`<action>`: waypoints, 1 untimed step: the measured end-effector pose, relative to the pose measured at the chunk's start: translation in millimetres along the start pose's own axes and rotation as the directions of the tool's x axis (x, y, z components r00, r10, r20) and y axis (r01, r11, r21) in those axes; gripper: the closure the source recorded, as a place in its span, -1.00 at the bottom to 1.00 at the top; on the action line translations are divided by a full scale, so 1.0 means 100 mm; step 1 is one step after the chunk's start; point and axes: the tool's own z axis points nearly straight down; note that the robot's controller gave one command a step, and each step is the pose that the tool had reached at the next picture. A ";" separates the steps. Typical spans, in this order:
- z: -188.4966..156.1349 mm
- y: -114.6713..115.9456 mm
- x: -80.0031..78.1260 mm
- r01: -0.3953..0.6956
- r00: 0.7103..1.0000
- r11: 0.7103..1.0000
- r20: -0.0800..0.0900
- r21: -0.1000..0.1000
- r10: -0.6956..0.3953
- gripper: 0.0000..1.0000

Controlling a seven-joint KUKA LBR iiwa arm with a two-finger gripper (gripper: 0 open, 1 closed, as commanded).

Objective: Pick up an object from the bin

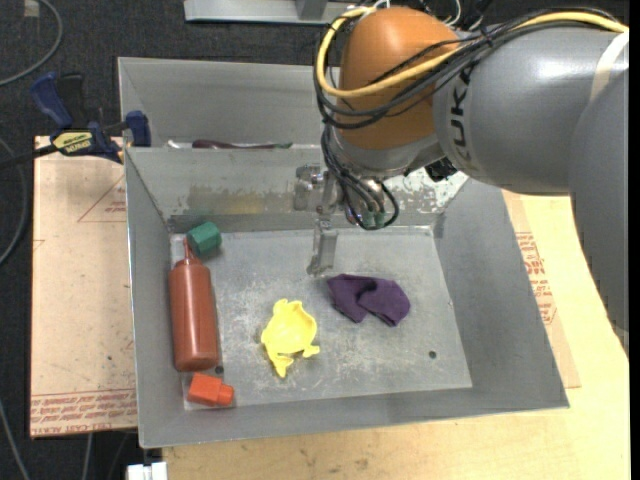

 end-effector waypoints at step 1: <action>-0.05 0.00 -0.01 -0.001 1.000 1.000 0.007 -0.001 0.002 -1.00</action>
Offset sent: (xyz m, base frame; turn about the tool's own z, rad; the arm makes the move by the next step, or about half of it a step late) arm -0.0443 -0.0478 -0.0475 -0.0700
